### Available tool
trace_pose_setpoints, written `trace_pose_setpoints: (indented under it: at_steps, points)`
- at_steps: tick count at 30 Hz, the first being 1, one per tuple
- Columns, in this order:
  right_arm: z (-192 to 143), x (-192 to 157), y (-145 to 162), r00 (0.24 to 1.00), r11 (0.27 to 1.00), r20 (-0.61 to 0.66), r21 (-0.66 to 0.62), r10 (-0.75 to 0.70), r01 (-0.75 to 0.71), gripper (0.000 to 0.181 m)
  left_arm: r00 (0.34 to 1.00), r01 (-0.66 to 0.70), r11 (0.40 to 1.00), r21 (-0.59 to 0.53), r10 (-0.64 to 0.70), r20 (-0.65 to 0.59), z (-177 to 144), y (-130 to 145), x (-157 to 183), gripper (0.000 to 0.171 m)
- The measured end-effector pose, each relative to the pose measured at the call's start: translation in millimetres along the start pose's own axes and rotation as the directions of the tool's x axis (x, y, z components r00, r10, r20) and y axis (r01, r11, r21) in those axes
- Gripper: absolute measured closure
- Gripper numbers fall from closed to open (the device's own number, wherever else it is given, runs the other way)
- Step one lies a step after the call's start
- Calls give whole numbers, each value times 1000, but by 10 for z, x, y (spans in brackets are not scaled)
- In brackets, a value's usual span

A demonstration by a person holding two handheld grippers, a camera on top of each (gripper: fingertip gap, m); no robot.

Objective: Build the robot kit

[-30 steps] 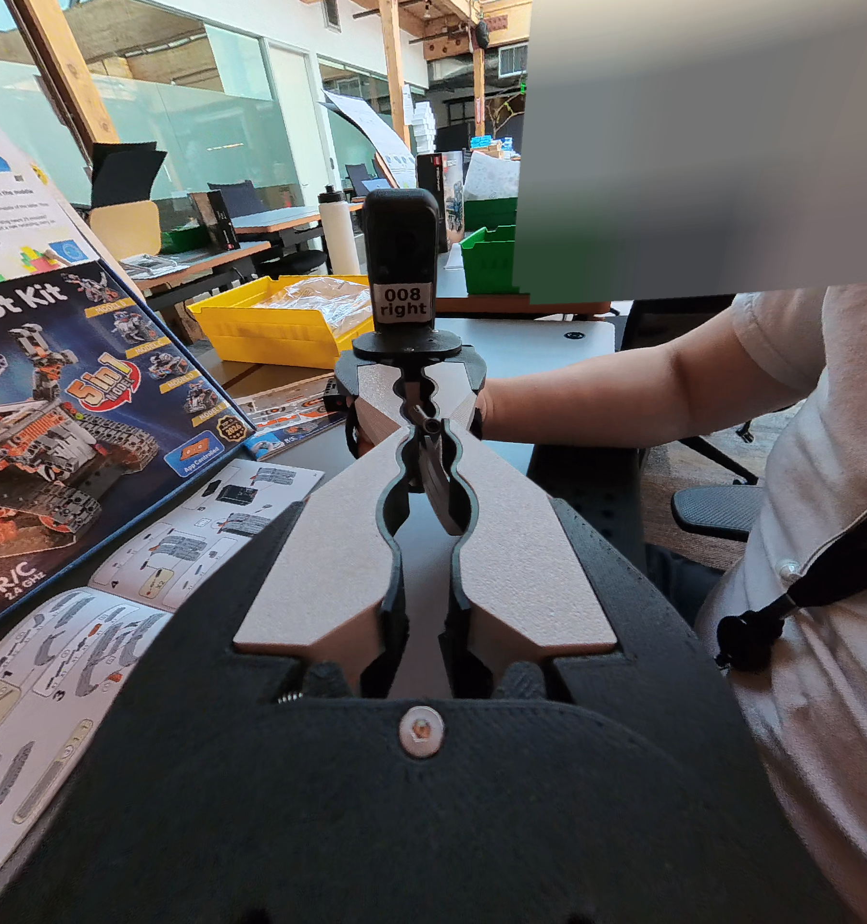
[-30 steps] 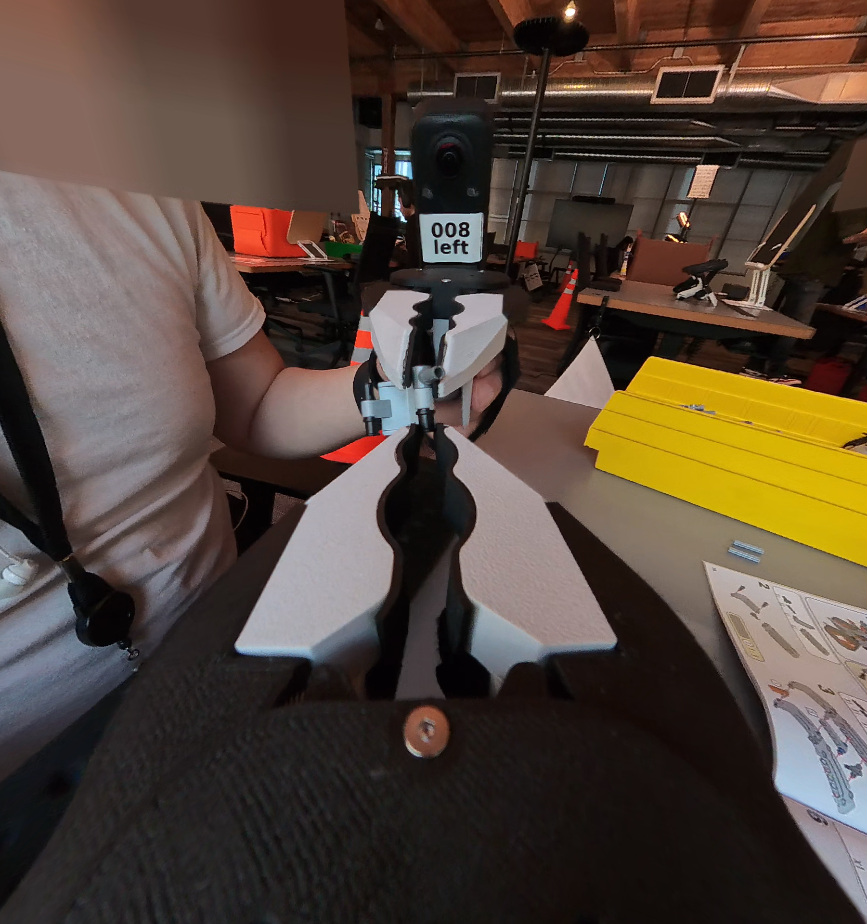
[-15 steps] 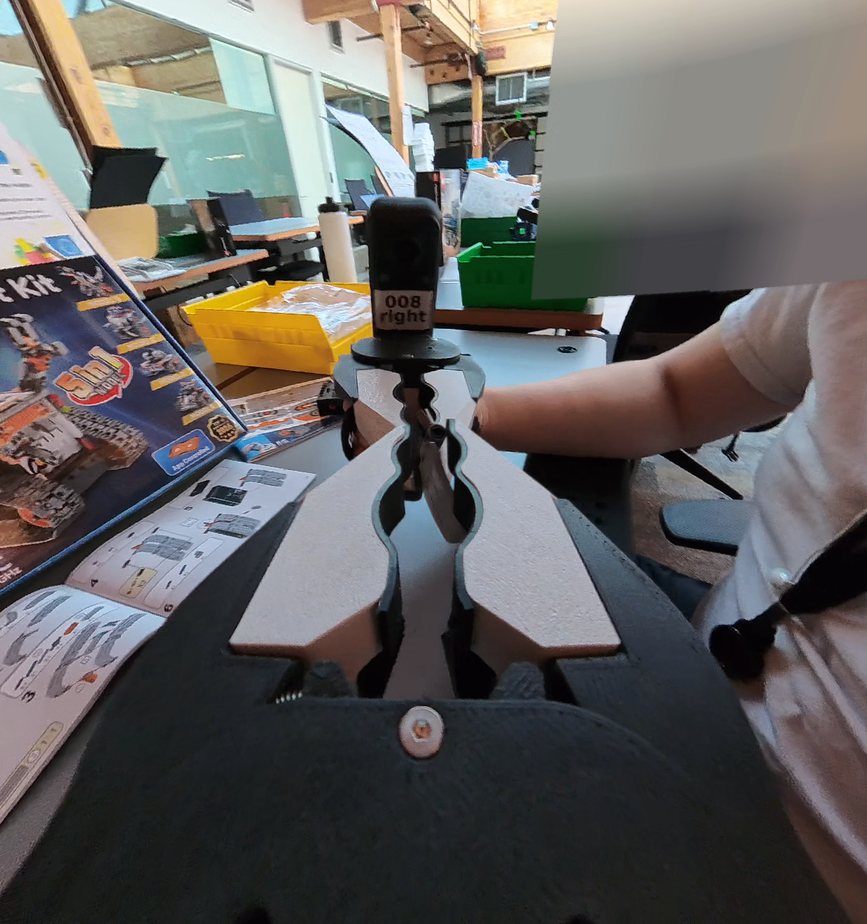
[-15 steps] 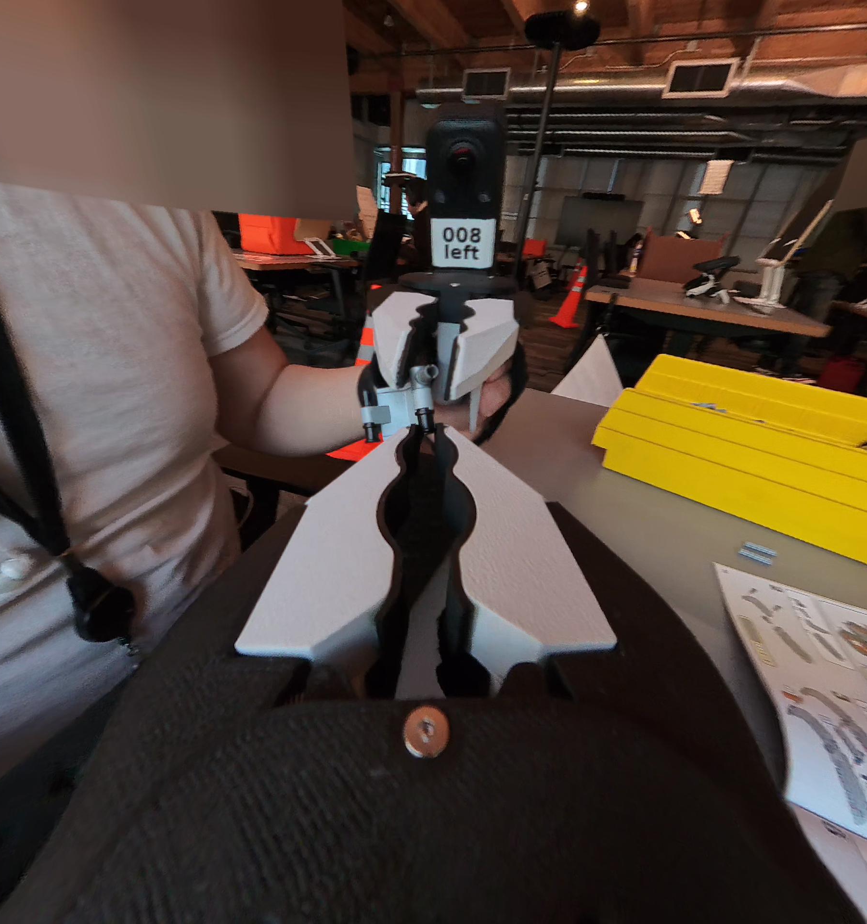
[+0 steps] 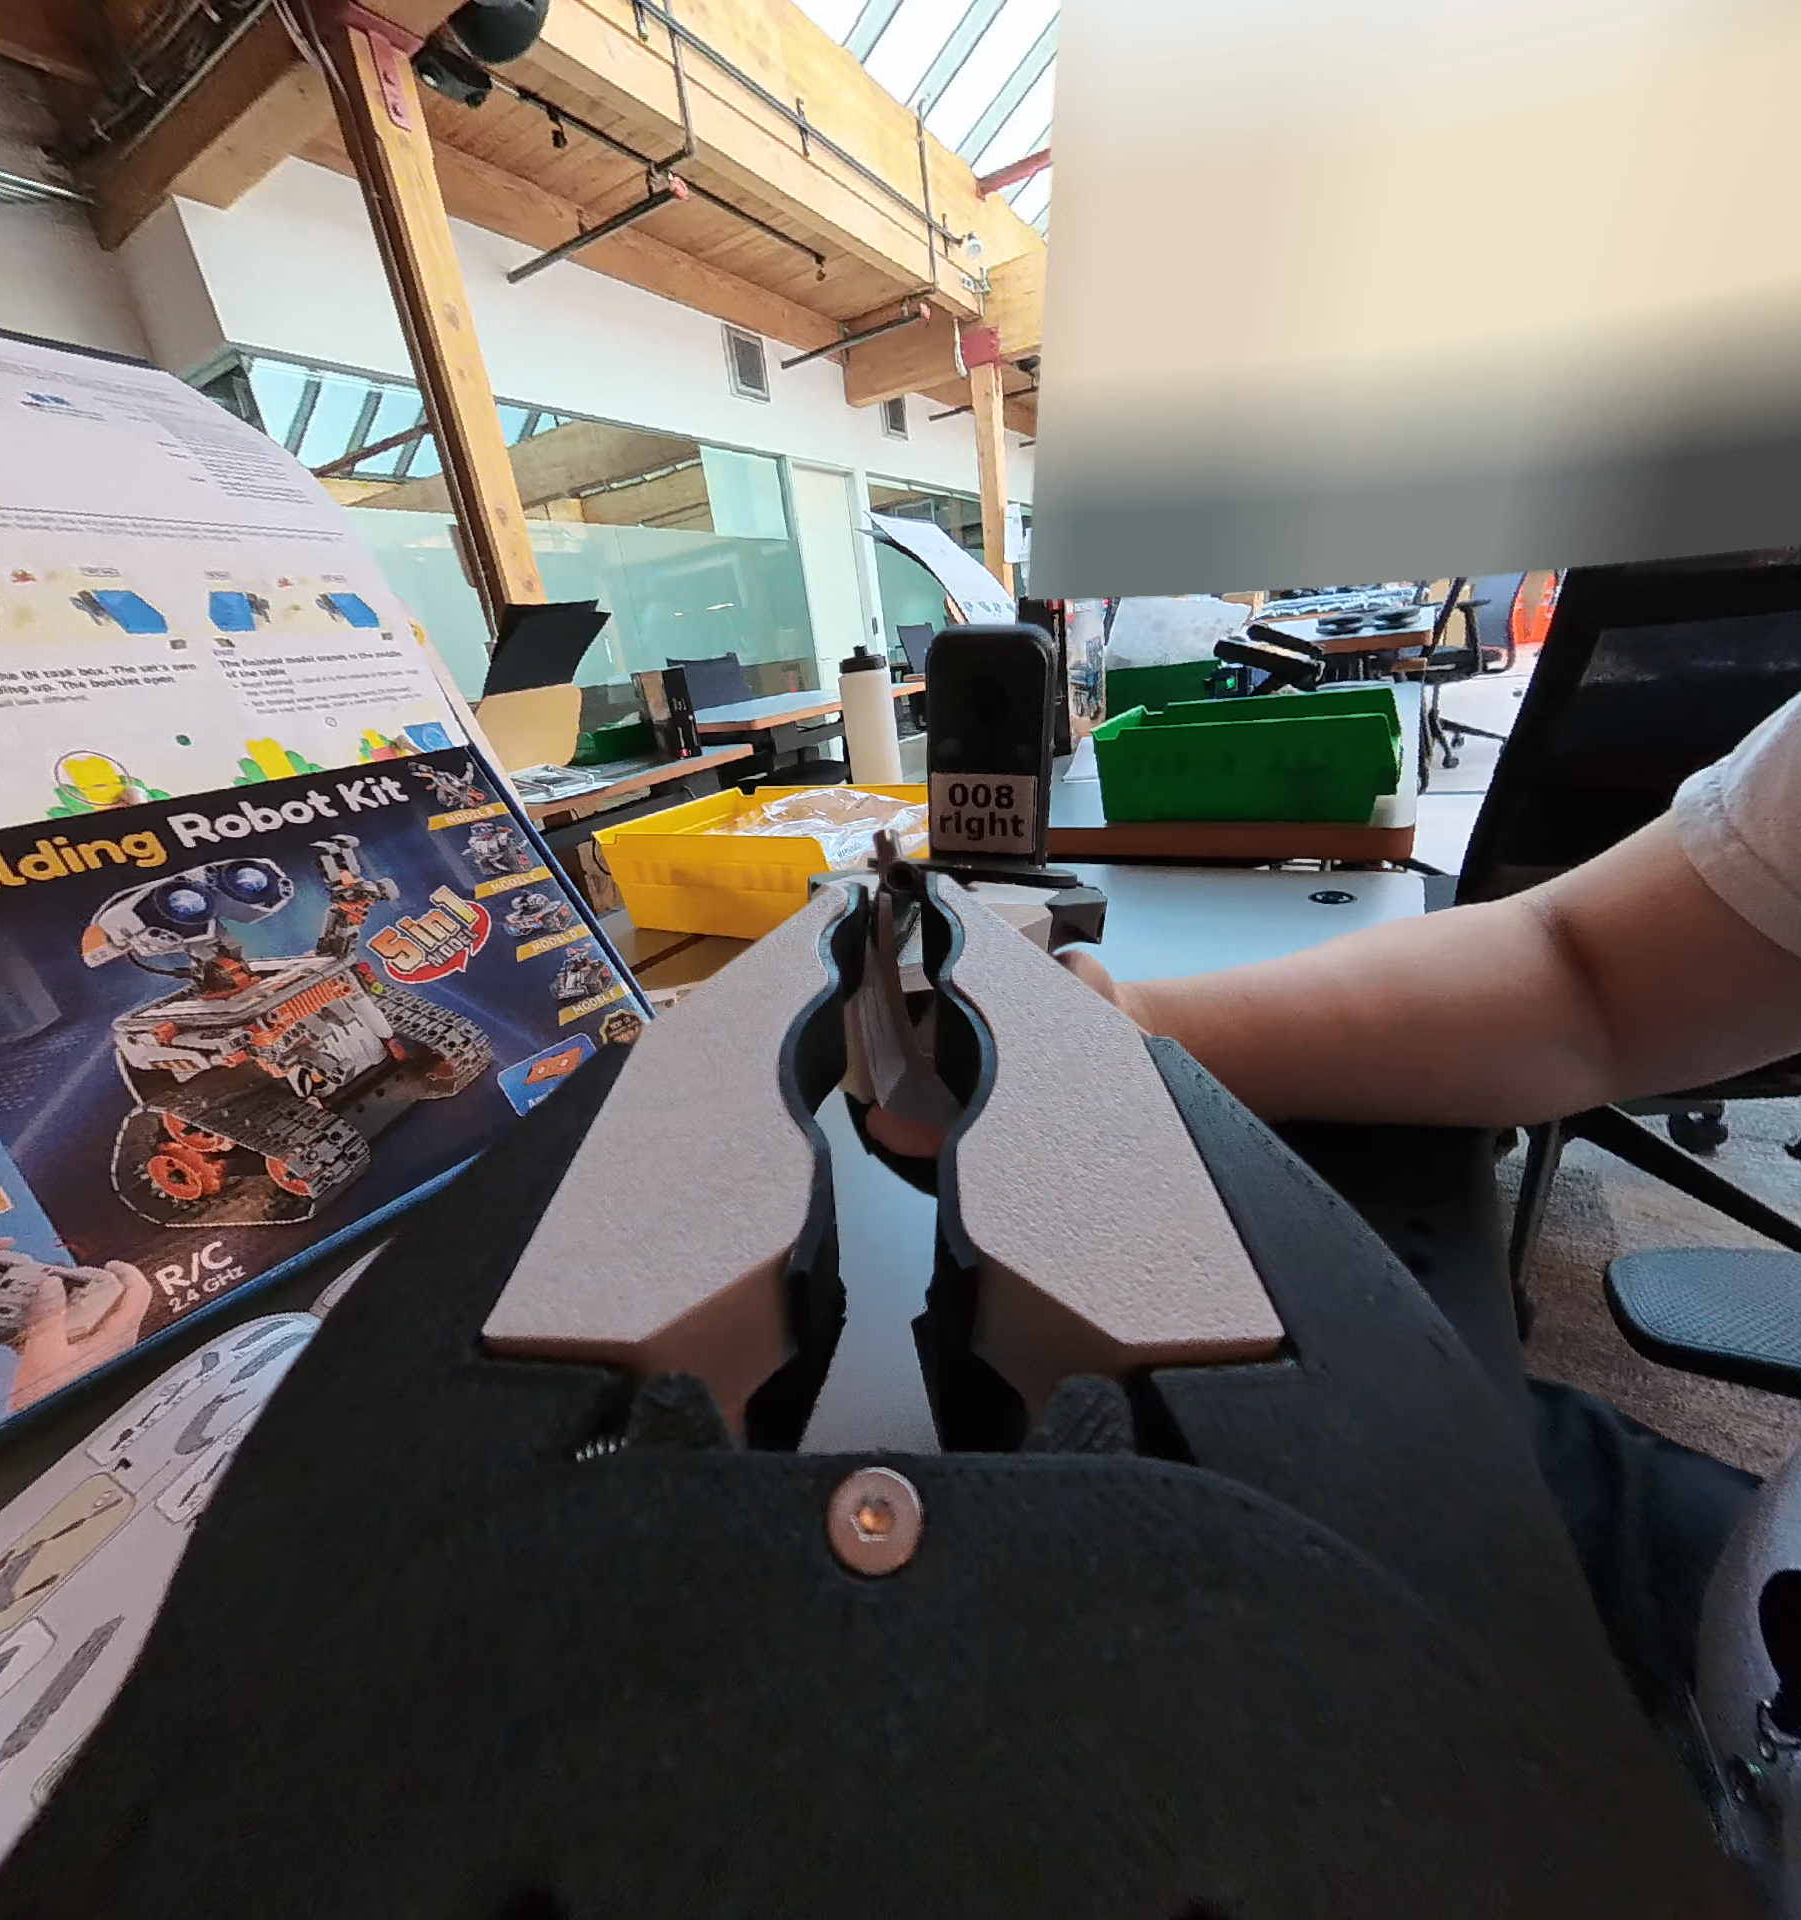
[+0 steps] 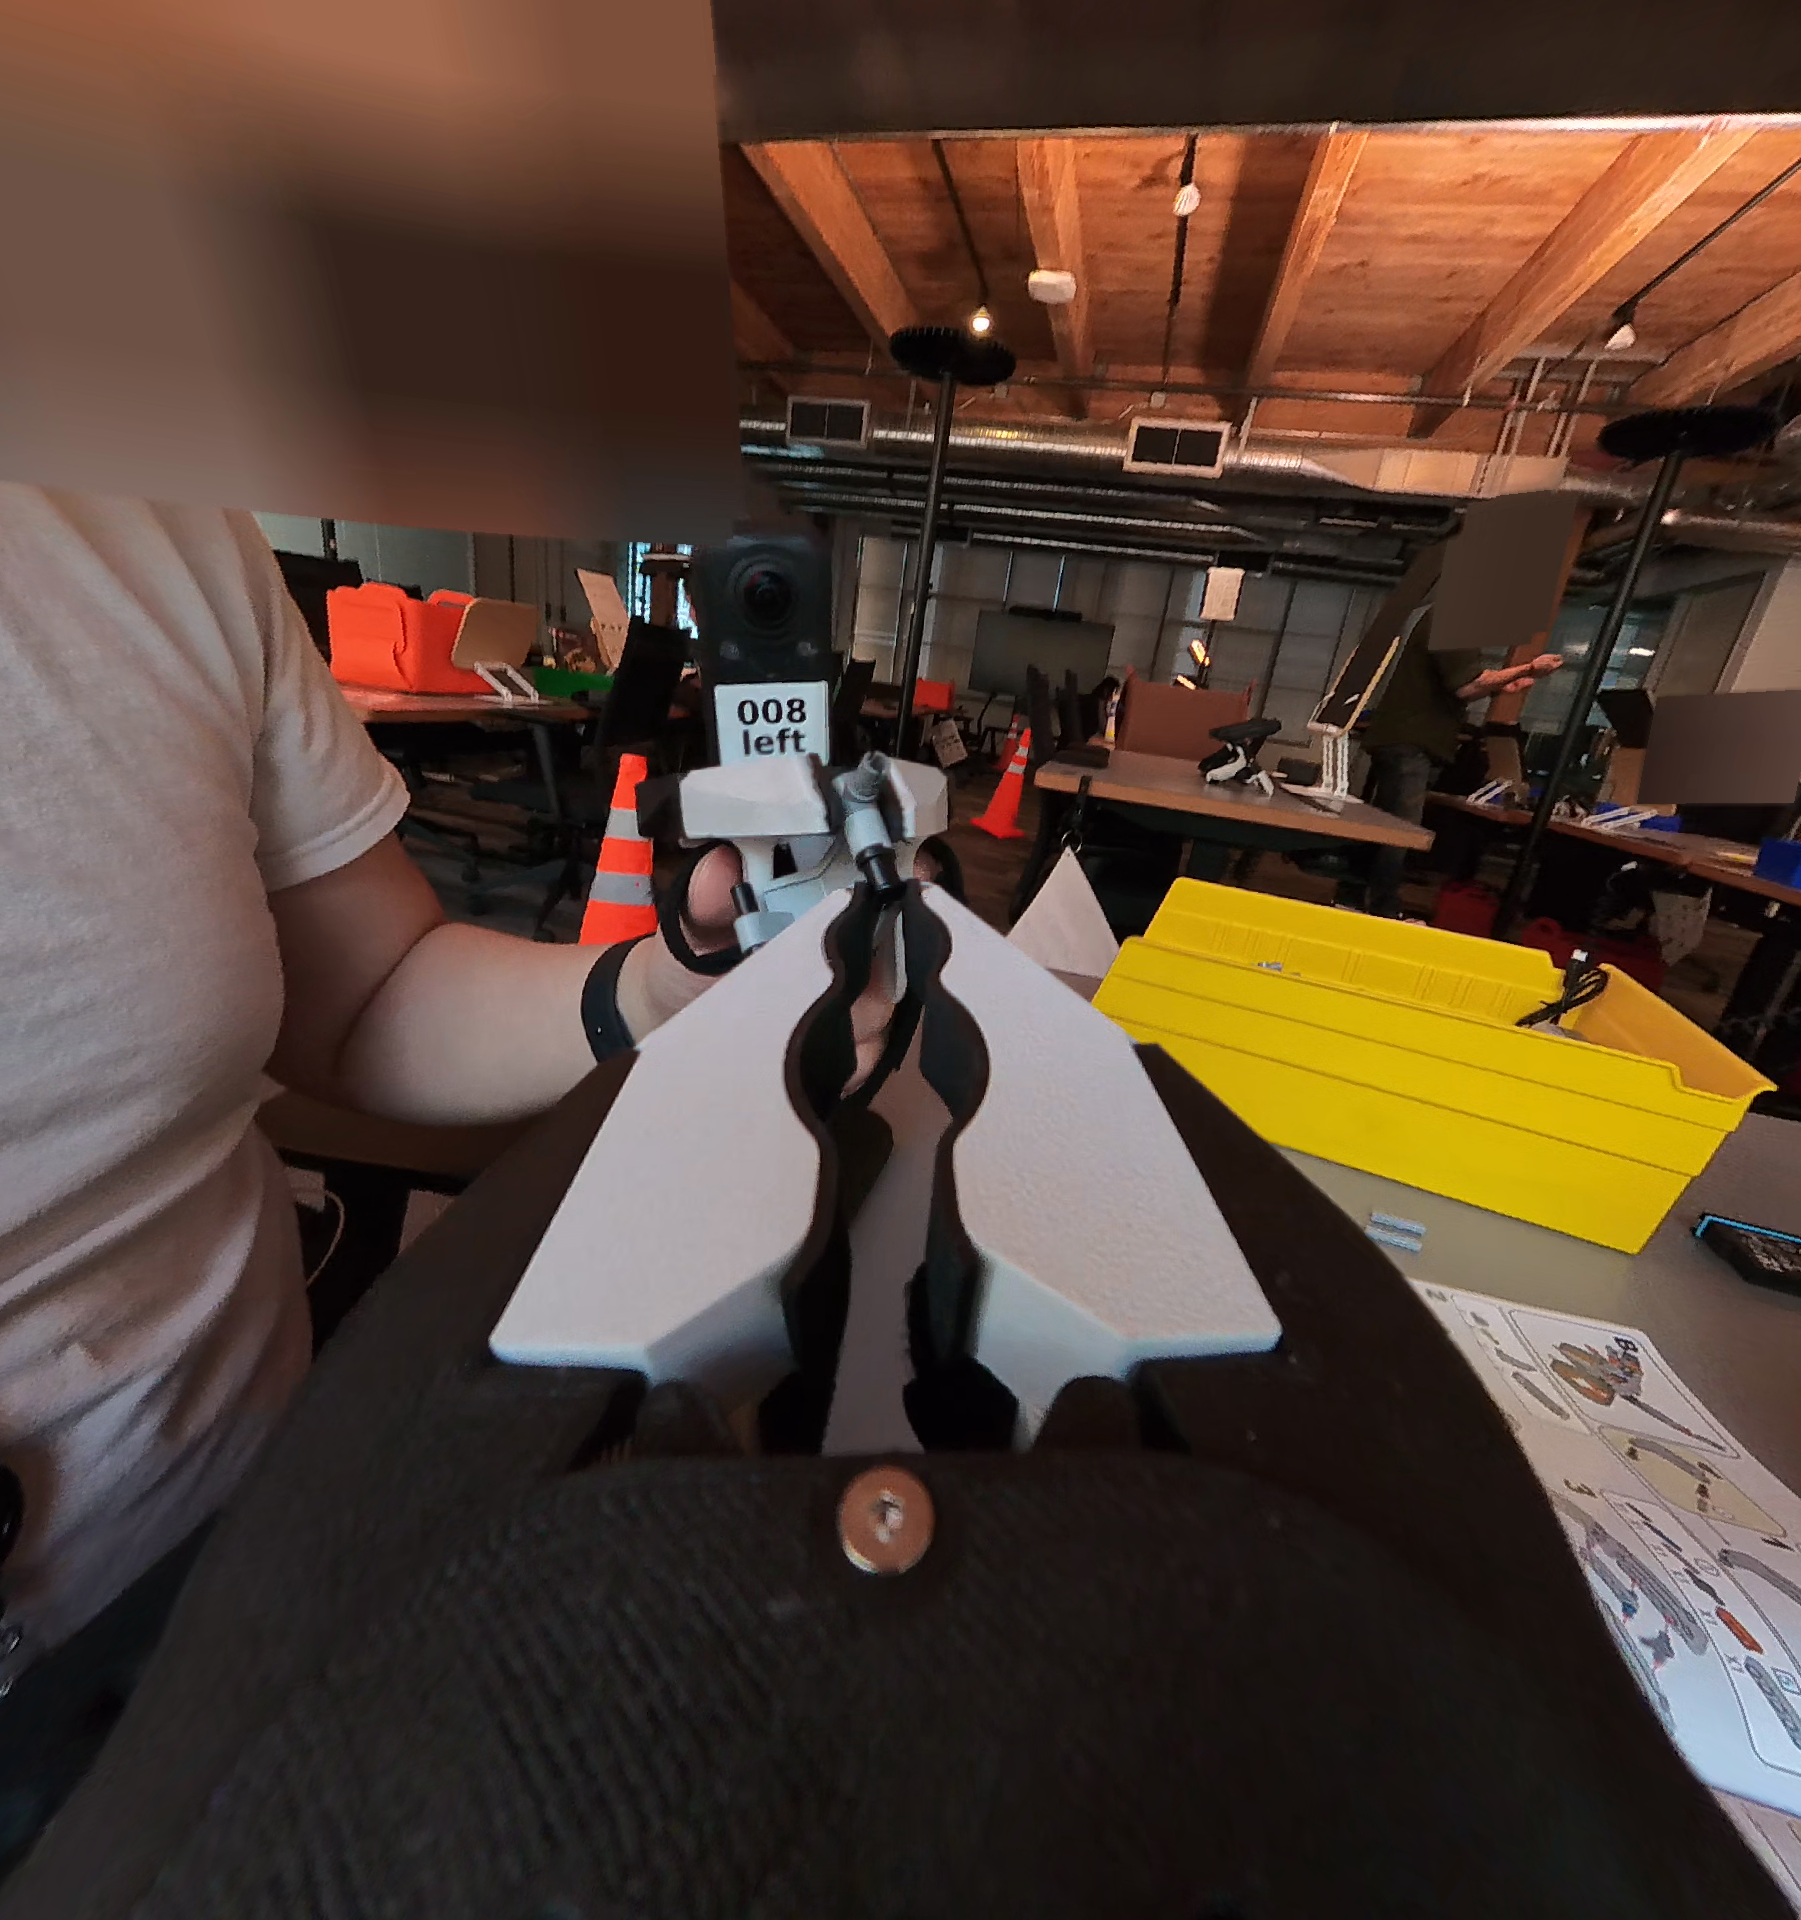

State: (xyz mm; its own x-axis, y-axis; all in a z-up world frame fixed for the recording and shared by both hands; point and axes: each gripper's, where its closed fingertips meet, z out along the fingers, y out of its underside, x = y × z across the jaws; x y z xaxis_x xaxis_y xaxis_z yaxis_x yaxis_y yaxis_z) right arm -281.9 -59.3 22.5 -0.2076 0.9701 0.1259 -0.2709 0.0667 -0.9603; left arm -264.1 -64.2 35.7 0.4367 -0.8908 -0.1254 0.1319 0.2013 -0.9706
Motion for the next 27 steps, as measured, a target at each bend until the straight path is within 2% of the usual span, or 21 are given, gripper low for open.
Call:
trace_pose_setpoints:
  at_steps: [9,11,16,18,22,27]
  points:
    - [29,28,-110,998,992,-65,119,-24,31,177,992,128,988,90,-126,-25,3,-111,-31,164]
    - [30,33,-88,998,994,-63,103,-20,26,177,992,127,990,60,-126,-21,-5,-88,-58,166]
    - [40,-45,-42,995,996,-34,24,-90,91,176,985,130,990,-49,-135,-107,-32,-48,-6,167]
    - [47,-60,-52,1000,999,-7,36,-27,27,176,988,98,994,-54,-104,-111,-33,-62,6,167]
    - [37,-85,-45,963,968,120,44,240,-247,176,994,39,998,-51,-44,-100,-22,-56,15,167]
    - [37,-229,-54,915,941,245,31,321,-338,175,979,54,997,-55,-63,-195,-44,-72,138,167]
